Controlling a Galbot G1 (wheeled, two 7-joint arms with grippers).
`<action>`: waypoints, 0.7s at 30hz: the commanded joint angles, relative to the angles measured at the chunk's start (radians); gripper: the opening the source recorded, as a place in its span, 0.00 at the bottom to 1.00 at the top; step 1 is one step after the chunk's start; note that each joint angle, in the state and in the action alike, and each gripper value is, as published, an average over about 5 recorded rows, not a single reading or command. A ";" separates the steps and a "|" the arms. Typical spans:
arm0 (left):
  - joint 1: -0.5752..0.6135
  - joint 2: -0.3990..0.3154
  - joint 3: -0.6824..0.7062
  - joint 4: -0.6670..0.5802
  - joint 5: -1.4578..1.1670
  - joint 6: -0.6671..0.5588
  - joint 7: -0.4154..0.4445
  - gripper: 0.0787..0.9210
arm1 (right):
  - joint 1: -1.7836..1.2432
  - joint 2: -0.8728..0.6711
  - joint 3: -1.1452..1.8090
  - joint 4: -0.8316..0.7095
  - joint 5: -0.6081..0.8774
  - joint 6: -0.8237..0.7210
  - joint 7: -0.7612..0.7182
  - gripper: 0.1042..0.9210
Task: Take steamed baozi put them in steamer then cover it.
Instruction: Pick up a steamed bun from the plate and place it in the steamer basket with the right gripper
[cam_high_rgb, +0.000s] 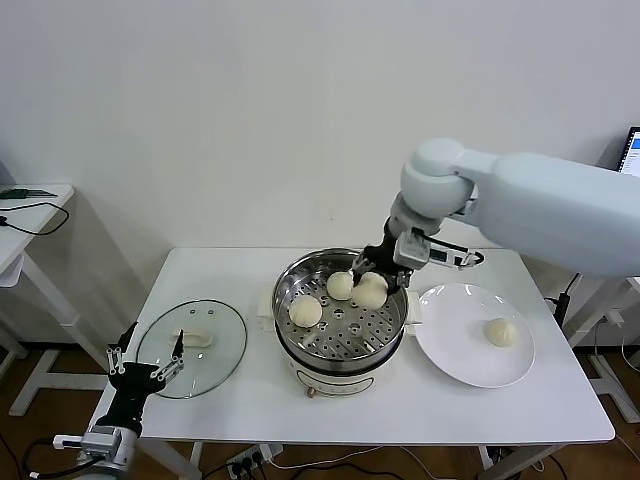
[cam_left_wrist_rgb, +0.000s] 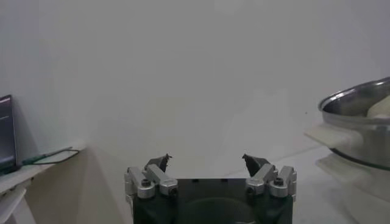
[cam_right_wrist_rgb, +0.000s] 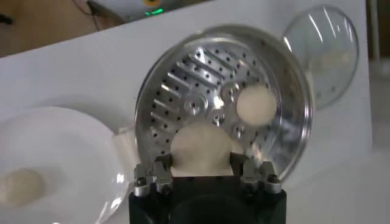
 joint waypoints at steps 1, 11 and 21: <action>-0.008 0.000 -0.001 0.018 -0.001 0.000 0.001 0.88 | -0.022 0.067 -0.034 0.019 -0.021 0.101 0.012 0.66; -0.010 0.001 -0.011 0.029 -0.004 -0.003 0.005 0.88 | -0.050 0.149 -0.063 -0.014 -0.048 0.125 0.010 0.66; -0.011 0.002 -0.020 0.034 -0.009 -0.003 0.007 0.88 | -0.109 0.203 -0.051 -0.047 -0.088 0.138 0.012 0.66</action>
